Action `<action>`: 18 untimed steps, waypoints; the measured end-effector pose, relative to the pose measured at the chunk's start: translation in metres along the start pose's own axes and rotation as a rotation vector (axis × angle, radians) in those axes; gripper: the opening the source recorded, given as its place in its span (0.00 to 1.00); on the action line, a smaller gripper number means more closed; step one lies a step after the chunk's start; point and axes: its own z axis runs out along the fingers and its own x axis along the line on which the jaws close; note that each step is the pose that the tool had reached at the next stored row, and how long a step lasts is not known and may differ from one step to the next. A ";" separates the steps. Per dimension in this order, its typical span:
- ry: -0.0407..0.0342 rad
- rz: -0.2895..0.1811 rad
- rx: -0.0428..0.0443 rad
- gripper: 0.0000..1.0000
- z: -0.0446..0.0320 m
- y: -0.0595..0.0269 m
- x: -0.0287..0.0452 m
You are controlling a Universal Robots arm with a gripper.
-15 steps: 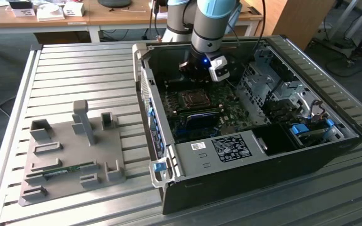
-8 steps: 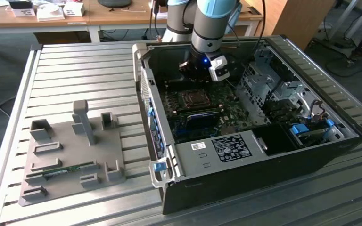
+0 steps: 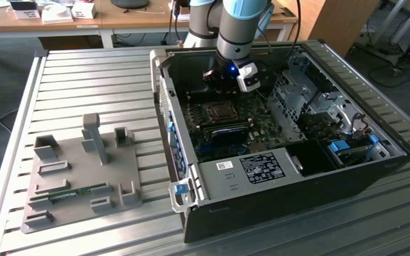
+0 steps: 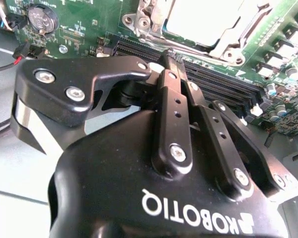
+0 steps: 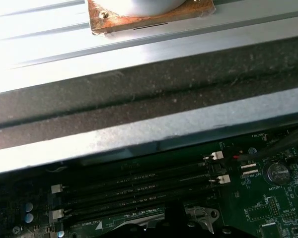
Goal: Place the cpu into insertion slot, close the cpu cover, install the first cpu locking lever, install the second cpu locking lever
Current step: 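Install the first cpu locking lever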
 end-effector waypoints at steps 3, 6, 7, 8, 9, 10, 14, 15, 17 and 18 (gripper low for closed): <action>0.0000 0.000 0.0003 0.11 0.0000 0.0000 0.0000; -0.0019 -0.001 0.0091 0.11 0.0000 0.0001 0.0000; -0.0026 -0.001 0.0124 0.11 0.0000 0.0001 0.0000; -0.0033 -0.002 0.0156 0.11 0.0000 0.0001 0.0000; -0.0037 -0.002 0.0173 0.11 0.0001 0.0000 0.0000; -0.0037 -0.002 0.0175 0.11 0.0000 0.0000 0.0000; -0.0038 -0.002 0.0180 0.11 0.0000 0.0000 0.0000; -0.0039 -0.002 0.0184 0.11 0.0000 0.0000 0.0000; -0.0059 -0.003 0.0278 0.11 0.0000 0.0001 0.0000; -0.0075 -0.003 0.0357 0.11 0.0000 0.0001 0.0000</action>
